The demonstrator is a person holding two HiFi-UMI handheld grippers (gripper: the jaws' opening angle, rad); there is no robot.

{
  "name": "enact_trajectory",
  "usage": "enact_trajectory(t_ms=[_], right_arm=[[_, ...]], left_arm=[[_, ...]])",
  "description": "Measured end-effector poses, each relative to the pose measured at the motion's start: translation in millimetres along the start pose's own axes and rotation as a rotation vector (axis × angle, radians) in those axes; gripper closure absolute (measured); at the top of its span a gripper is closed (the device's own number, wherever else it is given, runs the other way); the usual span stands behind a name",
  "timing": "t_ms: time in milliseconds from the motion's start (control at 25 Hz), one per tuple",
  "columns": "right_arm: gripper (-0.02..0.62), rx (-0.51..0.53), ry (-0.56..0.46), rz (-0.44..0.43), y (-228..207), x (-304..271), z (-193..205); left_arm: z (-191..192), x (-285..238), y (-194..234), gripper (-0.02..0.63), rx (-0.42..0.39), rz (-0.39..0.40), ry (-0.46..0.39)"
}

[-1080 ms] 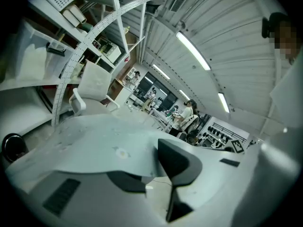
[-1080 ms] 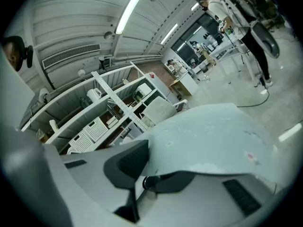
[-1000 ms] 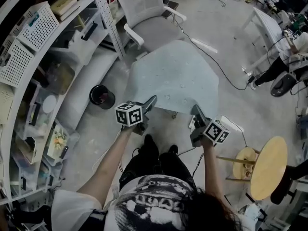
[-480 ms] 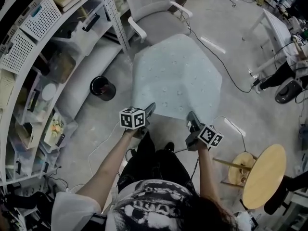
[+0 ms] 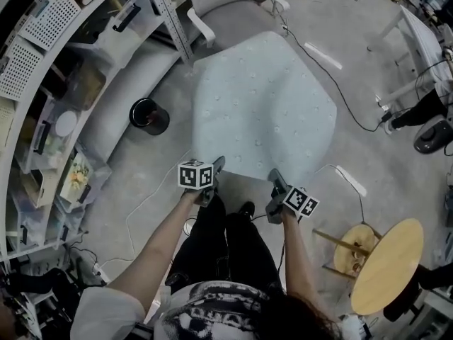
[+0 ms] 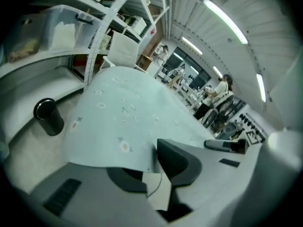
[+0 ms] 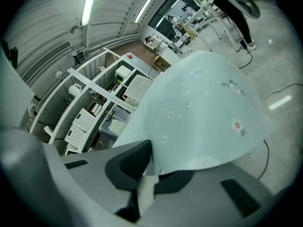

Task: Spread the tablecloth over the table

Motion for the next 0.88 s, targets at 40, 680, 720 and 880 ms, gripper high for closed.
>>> enact_trajectory(t_ms=[40,680,720,880], right_arm=[[0.578,-0.005,0.004,0.006,-5,-2,3],[0.520,-0.054,0.055,-0.012,-28,-4,18],[0.519,-0.049,0.059,-0.016,-26,-1,18],[0.506,-0.036,0.078,-0.027,-20,11,20]], left_arm=[[5,-5,0,0.537,-0.035,-0.021,0.015],[30,-8,9,0.479,-0.011,-0.120,-0.027],[32,-4,7,0.478,-0.017,-0.126,-0.024],[42,16,-2,0.479,-0.054,-0.153,-0.010]])
Point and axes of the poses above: the fingertips, and each gripper's own axes: x backward along the fingers, y to its left, z out of its underside, the point moved 10 cm from there along x, backward along the fingers, and after that the axes turned 4 degrees about -y, right-handed, at the moved point
